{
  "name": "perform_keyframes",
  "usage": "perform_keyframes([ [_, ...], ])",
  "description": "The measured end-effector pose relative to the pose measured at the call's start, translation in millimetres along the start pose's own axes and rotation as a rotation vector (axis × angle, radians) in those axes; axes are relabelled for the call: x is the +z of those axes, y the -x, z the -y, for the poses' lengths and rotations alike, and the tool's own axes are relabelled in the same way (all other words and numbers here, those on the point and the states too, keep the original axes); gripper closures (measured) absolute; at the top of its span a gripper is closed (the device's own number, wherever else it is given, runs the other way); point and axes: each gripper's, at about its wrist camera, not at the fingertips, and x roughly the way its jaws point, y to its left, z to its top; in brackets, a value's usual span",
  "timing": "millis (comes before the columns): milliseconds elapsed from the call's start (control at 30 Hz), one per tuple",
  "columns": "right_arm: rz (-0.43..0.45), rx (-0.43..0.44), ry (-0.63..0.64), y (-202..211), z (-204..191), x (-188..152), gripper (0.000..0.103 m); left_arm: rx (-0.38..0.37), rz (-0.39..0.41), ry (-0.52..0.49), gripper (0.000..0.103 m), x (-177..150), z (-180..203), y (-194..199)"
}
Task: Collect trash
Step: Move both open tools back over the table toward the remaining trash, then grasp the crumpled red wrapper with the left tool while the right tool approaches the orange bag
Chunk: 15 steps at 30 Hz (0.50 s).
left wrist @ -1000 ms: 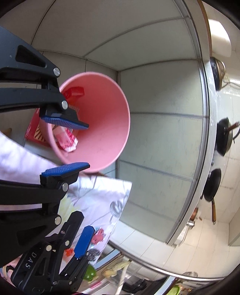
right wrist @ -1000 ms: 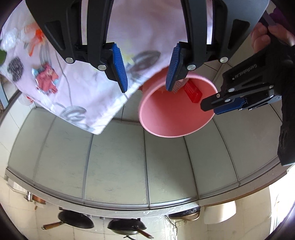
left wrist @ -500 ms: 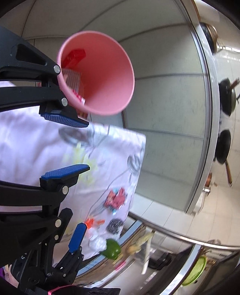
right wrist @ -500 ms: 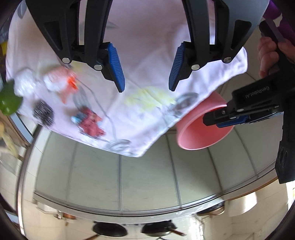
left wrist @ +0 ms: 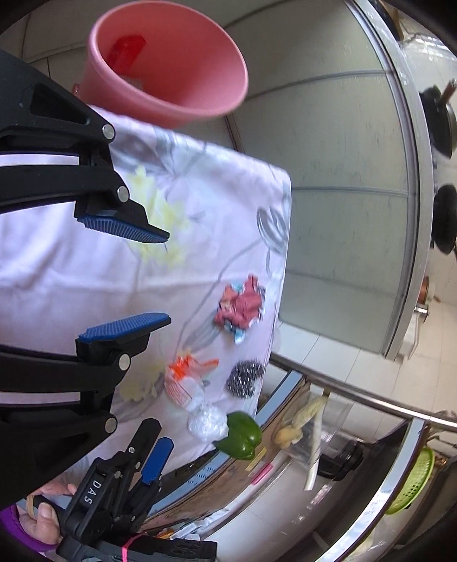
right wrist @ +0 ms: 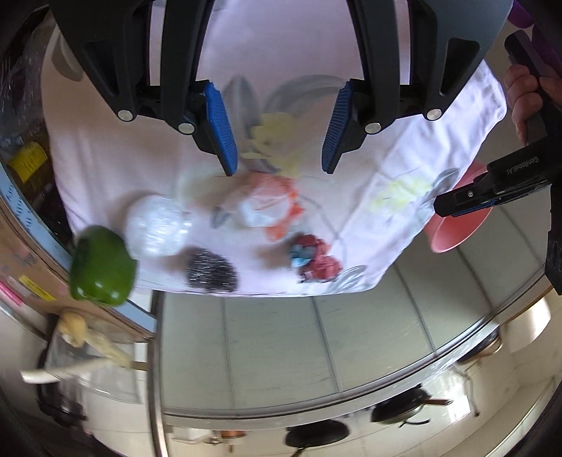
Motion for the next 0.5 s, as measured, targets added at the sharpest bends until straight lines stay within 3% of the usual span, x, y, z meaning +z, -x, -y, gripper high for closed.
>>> perform_keyframes([
  [500, 0.033, 0.028, -0.074, -5, 30, 10, 0.045, 0.01, -0.018, -0.021, 0.059, 87, 23, -90],
])
